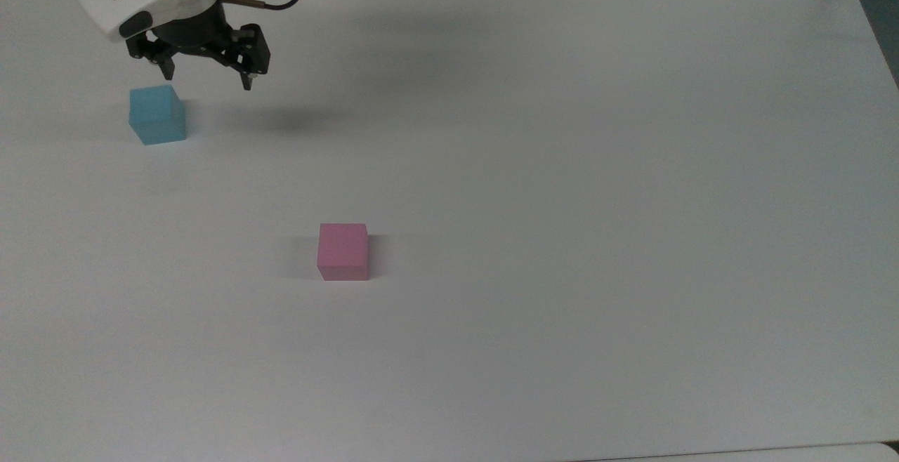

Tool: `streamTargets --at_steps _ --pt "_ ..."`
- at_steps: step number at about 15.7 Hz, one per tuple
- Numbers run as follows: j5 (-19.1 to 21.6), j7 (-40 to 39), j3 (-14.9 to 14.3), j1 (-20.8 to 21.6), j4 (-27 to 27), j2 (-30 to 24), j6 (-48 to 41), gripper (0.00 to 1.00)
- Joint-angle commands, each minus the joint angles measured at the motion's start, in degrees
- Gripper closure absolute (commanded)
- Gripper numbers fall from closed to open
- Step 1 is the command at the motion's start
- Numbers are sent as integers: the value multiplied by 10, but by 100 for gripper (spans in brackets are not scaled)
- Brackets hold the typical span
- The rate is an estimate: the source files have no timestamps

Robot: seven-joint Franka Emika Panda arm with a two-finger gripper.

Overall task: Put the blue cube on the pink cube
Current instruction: 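Lower the gripper around the light-blue cube and close it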

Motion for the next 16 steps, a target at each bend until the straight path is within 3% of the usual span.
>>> streamTargets --at_steps 1,6,11,16 --pt "-19 -74 -32 0 -32 11 22 0" --pt "-52 -79 -69 -14 -73 39 93 0" --pt "-71 -90 -76 -39 -73 96 140 0" --pt "-84 -90 -75 -39 -76 116 146 3"
